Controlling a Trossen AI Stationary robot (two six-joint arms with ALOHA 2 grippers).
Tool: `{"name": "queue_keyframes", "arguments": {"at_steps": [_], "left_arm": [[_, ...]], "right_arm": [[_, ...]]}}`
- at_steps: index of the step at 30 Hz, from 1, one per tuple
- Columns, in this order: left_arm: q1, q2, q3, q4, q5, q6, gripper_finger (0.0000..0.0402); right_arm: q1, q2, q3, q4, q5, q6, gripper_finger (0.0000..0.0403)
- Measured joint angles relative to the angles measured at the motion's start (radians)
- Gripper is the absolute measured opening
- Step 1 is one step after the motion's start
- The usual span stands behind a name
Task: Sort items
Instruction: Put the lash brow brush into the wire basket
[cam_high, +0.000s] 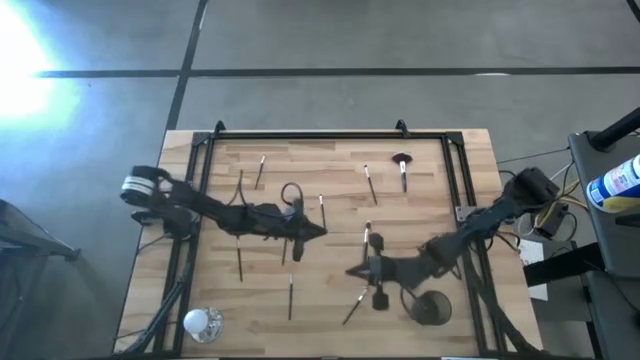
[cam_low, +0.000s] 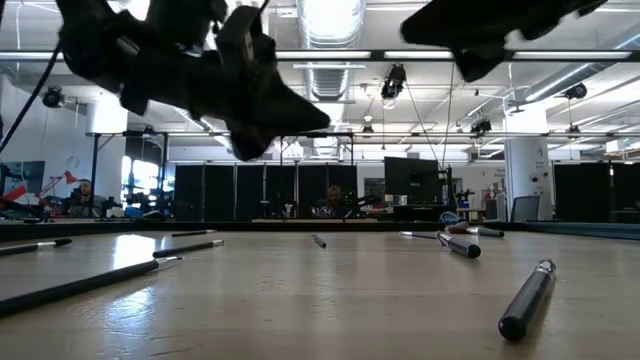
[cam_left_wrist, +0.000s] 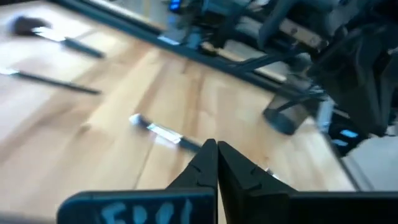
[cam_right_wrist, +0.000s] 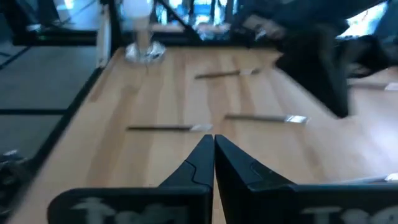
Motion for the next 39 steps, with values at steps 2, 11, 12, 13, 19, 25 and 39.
{"name": "queue_keyframes", "arguments": {"at_steps": [2, 11, 12, 13, 19, 25, 39], "left_arm": [[-0.017, -0.065, -0.028, -0.06, -0.048, -0.022, 0.0002], [-0.117, -0.368, -0.096, -0.652, -0.282, -0.334, 0.0], [-0.131, -0.391, -0.088, -0.758, -0.314, -0.382, 0.0], [-0.145, -0.41, -0.074, -0.853, -0.336, -0.43, 0.0], [-0.224, -0.461, 0.052, -1.435, -0.335, -0.78, 0.0], [-0.254, -0.456, 0.092, -1.75, -0.207, -1.036, 0.0], [-0.206, -0.484, -0.122, -1.577, -0.142, -1.175, 0.0103]], "right_arm": [[-0.046, -0.013, -0.033, 0.057, -0.021, -0.063, 0.0008], [-0.146, -0.038, -0.079, 0.131, -0.027, -0.154, 0.0008], [-0.147, -0.038, -0.083, 0.137, -0.027, -0.154, 0.0008], [-0.147, -0.04, -0.089, 0.135, -0.027, -0.153, 0.0008], [-0.147, -0.045, -0.107, 0.132, -0.025, -0.132, 0.0008], [-0.143, -0.045, -0.116, 0.13, -0.025, -0.118, 0.0008], [-0.123, -0.045, -0.123, 0.132, -0.026, -0.126, 0.0008]]}}
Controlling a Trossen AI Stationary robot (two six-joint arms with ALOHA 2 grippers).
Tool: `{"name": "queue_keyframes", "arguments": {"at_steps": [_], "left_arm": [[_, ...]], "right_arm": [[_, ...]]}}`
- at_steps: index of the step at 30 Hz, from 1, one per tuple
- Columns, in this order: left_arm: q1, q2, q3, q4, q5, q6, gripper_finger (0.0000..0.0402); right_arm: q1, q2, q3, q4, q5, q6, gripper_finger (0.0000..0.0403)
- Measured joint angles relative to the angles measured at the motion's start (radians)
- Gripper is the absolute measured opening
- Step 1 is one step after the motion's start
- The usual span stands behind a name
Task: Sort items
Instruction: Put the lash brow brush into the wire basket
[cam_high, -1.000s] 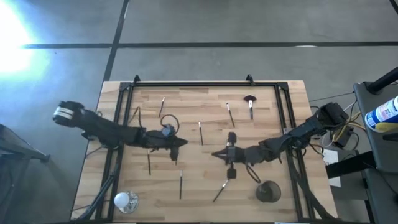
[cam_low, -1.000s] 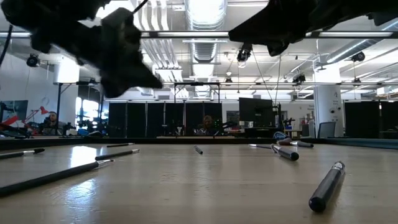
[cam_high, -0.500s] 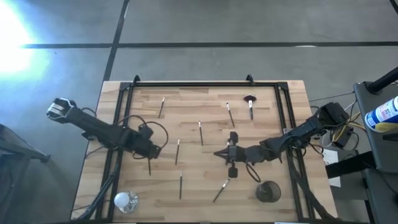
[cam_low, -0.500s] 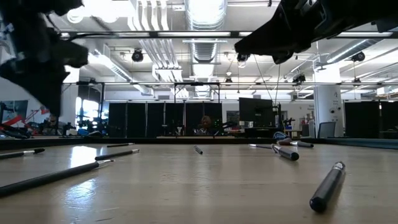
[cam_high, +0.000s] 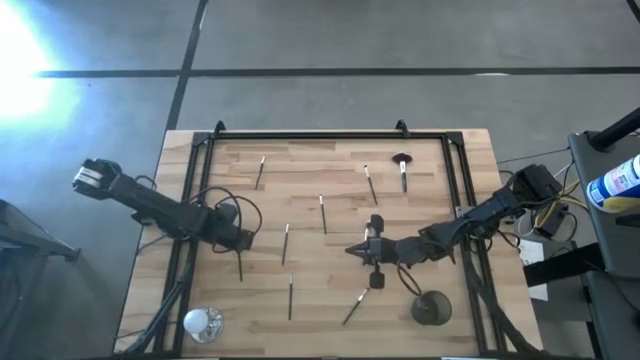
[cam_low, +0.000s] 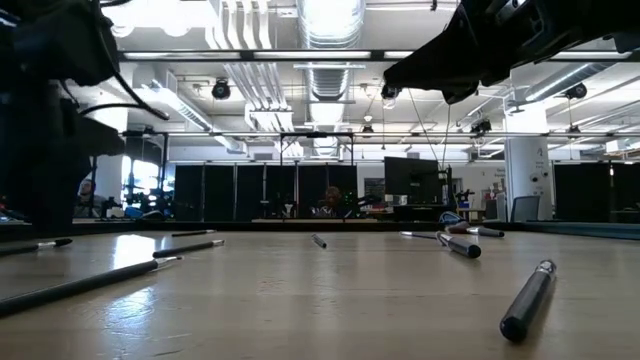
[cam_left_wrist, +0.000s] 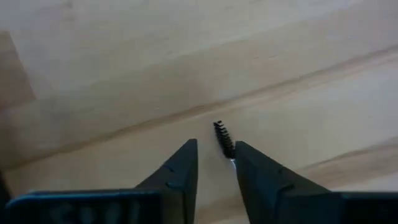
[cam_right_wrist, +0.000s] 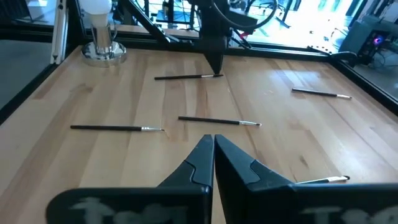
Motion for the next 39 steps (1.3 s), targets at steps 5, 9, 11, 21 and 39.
{"name": "queue_keyframes", "arguments": {"at_steps": [5, 9, 11, 21, 39], "left_arm": [[0.001, -0.002, -0.056, 0.087, -0.011, -0.021, 0.0111], [0.001, -0.002, -0.09, 0.11, -0.029, -0.031, 0.0093], [0.001, -0.002, -0.102, 0.12, -0.035, -0.031, 0.0071], [-0.004, -0.012, -0.064, 0.17, -0.123, 0.051, 0.0001], [-0.004, 0.081, -0.094, 1.612, -0.333, 1.064, 0.0]], "right_arm": [[0.0, 0.0, 0.0, 0.0, 0.002, -0.001, 0.0008], [0.0, 0.0, 0.0, 0.001, 0.002, -0.001, 0.0008], [0.0, 0.0, 0.0, 0.001, 0.002, -0.001, 0.0008], [-0.001, 0.0, 0.0, 0.001, 0.002, -0.001, 0.0008], [0.009, 0.004, -0.171, 0.469, -0.014, 0.19, 0.0008]]}}
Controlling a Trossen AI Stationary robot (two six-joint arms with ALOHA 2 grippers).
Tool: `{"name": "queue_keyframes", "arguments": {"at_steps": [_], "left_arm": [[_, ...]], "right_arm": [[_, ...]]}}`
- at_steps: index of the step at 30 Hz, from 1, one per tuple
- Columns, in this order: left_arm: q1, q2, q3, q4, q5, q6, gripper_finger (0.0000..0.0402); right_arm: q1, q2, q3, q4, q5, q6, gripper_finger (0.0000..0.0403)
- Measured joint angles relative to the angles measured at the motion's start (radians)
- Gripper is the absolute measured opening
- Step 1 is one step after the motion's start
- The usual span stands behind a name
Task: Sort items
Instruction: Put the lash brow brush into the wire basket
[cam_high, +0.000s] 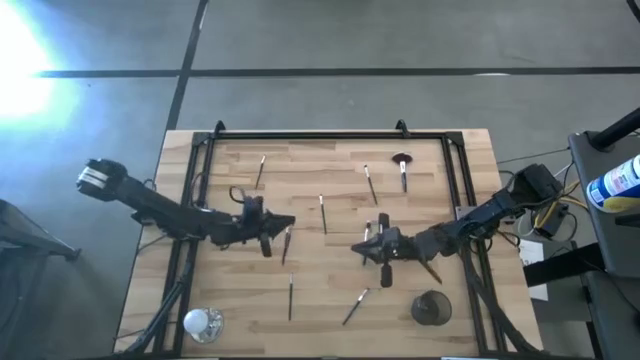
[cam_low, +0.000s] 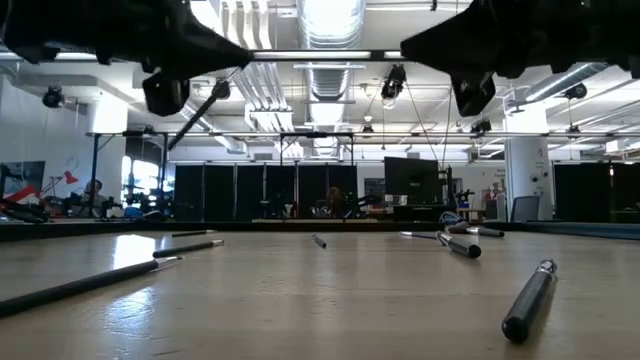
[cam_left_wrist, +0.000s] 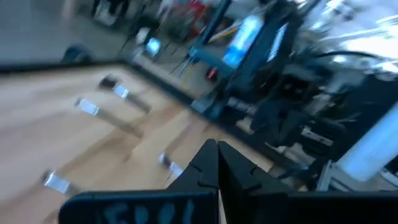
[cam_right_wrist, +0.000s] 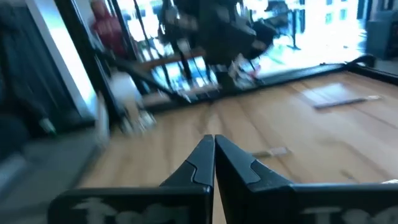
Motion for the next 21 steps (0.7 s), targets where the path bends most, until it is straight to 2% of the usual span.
{"name": "queue_keyframes", "arguments": {"at_steps": [4, 9, 17, 21], "left_arm": [[0.023, 0.136, -0.018, 0.313, 0.092, 0.123, 0.0], [0.05, 0.283, 0.056, 0.514, 0.219, 0.257, 0.0], [0.07, 0.376, 0.23, 0.532, 0.388, 0.393, 0.0], [0.074, 0.387, 0.281, 0.489, 0.42, 0.427, 0.0]], "right_arm": [[-0.006, 0.057, 0.011, 0.127, -0.002, 0.028, 0.0011], [-0.025, 0.093, 0.087, 0.129, -0.003, 0.072, 0.0043], [-0.032, 0.082, 0.17, 0.061, 0.0, 0.05, 0.0132], [-0.04, 0.08, 0.216, 0.015, 0.005, 0.029, 0.0161]]}}
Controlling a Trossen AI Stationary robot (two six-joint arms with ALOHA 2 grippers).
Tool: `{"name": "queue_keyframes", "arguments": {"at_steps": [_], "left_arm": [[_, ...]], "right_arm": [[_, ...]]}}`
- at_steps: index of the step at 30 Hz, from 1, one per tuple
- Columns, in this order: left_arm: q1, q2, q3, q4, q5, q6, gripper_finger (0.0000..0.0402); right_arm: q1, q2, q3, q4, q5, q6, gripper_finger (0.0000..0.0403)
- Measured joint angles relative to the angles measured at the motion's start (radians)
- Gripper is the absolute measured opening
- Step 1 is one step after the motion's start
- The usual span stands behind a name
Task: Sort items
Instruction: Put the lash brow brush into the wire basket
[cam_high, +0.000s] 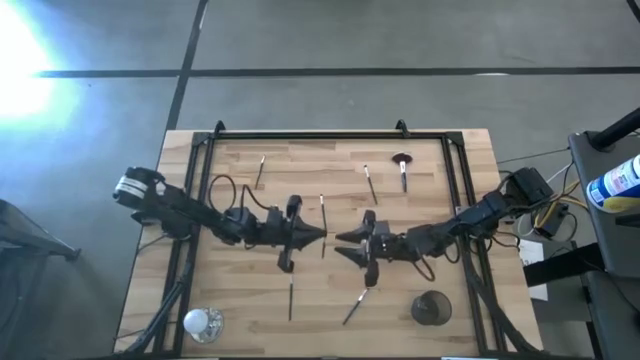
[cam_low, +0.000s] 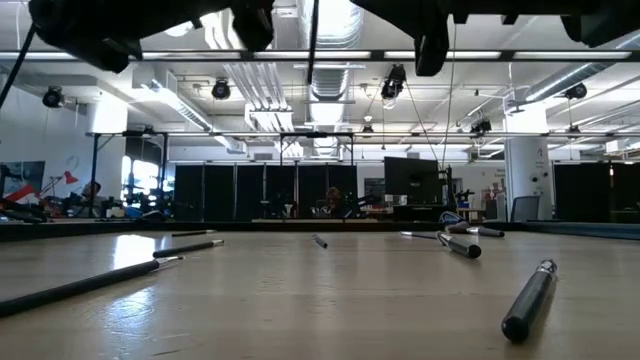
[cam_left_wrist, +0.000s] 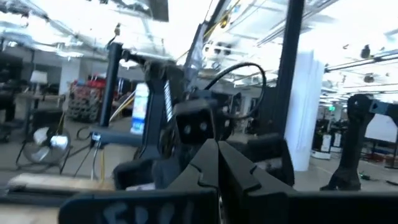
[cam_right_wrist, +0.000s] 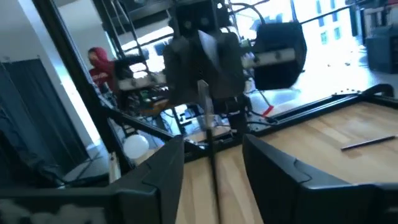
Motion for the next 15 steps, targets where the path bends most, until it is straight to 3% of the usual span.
{"name": "queue_keyframes", "arguments": {"at_steps": [6, 15], "left_arm": [[0.0, 0.005, 0.04, -0.037, 0.036, 0.024, 0.0], [0.007, 0.012, 0.047, -0.037, 0.038, 0.045, 0.0]], "right_arm": [[-0.014, -0.001, 0.055, -0.047, 0.048, -0.044, 0.0173], [-0.046, -0.001, 0.113, -0.103, 0.01, -0.084, 0.0144]]}}
